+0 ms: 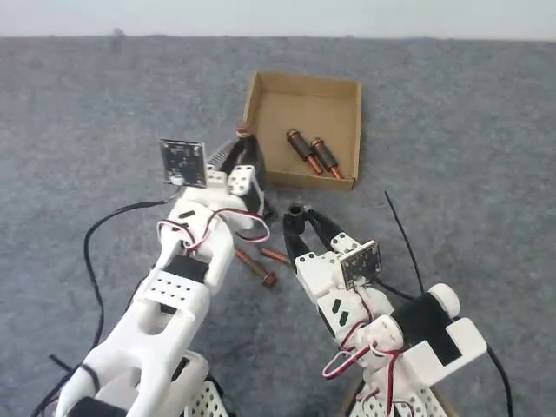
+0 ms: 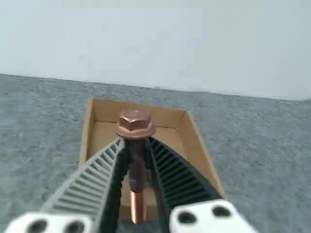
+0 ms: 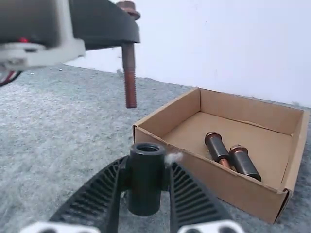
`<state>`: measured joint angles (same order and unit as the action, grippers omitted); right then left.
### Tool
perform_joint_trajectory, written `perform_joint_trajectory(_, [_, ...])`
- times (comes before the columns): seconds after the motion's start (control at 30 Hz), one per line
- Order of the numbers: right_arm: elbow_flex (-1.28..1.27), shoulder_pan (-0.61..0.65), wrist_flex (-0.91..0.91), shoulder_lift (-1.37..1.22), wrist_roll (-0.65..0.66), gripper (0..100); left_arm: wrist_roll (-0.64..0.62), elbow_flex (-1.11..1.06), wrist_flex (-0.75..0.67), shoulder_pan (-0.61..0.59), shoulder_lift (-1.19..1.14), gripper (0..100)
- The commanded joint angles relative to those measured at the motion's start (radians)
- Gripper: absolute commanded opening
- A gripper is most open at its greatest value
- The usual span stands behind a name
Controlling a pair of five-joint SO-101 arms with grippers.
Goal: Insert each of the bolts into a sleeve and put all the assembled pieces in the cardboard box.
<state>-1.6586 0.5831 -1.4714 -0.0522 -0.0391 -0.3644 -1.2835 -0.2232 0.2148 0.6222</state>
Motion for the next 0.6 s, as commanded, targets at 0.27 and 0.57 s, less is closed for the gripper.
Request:
perform_joint_trajectory(0.27, [-0.02, 0.005, -0.015, -0.001, -0.003, 0.6, -0.011, 0.048, -0.021, 0.075, 0.044, 1])
perform_joint_trajectory(0.57, [-0.02, 0.005, -0.015, -0.001, -0.003, 0.6, -0.015, 0.283, 0.365, 0.077, 0.044, 1])
